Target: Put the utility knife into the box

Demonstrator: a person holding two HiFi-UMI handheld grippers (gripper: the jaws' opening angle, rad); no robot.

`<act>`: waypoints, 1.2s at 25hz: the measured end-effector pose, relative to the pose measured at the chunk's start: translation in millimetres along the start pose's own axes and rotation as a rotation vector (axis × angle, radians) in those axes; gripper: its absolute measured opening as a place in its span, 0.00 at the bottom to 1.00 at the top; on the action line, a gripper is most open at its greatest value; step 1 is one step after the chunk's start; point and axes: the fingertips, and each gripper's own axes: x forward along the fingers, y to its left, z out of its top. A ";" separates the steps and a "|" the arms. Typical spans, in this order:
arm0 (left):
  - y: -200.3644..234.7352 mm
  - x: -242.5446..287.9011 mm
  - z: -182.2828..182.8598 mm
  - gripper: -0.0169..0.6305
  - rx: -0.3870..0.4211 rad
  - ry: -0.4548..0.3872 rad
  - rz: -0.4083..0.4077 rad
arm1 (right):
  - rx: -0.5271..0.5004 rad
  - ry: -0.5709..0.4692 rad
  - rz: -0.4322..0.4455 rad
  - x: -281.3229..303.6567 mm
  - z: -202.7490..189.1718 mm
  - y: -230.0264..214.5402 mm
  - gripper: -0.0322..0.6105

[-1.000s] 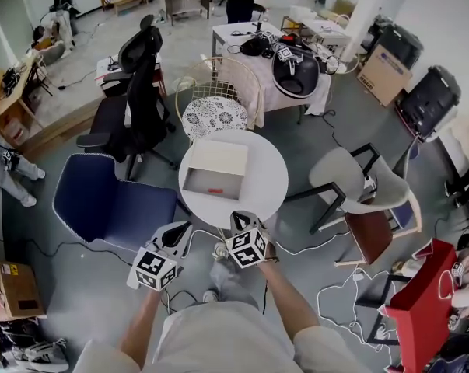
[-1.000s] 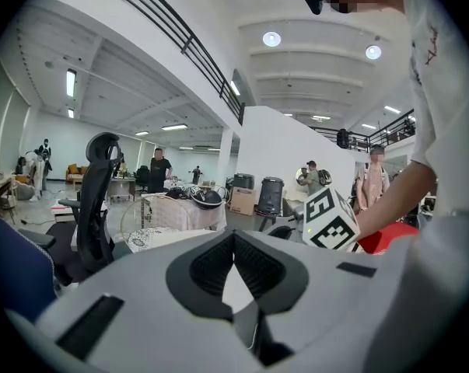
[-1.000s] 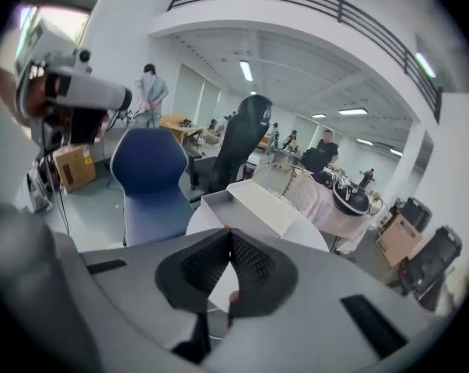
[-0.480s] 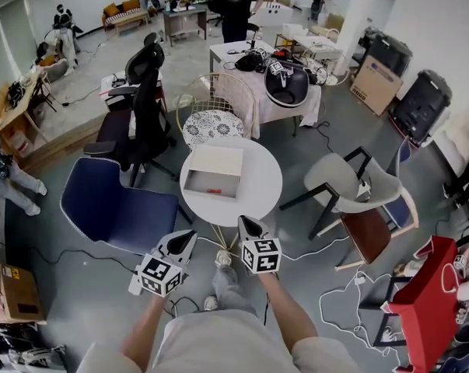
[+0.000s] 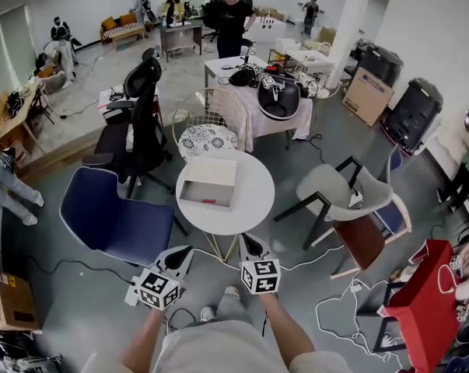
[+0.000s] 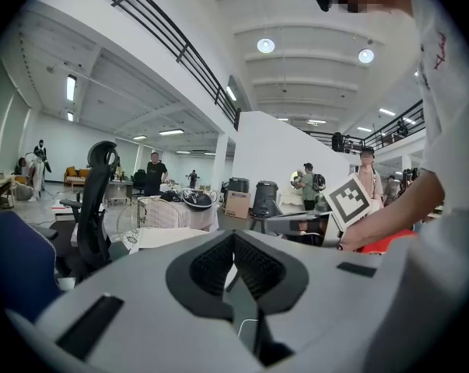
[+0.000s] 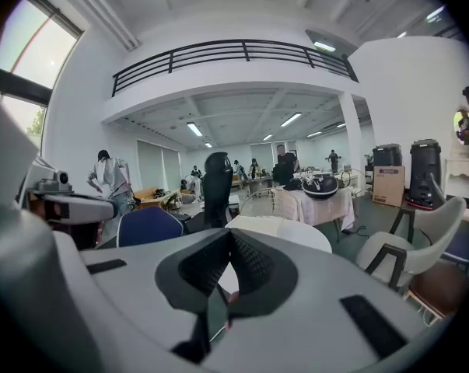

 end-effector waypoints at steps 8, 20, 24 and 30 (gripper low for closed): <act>-35.1 3.2 -1.3 0.04 0.005 -0.002 -0.013 | -0.029 -0.038 -0.014 -51.3 -0.3 -7.6 0.08; -129.8 -6.6 -7.0 0.04 0.011 -0.030 0.007 | -0.034 -0.062 0.003 -149.1 -22.1 -30.9 0.08; -161.0 -21.9 -18.1 0.04 0.003 -0.023 0.014 | -0.027 -0.061 0.008 -180.0 -35.1 -29.3 0.07; -208.0 -40.4 -34.7 0.04 0.026 -0.006 0.002 | -0.019 -0.065 0.007 -226.5 -53.4 -24.3 0.08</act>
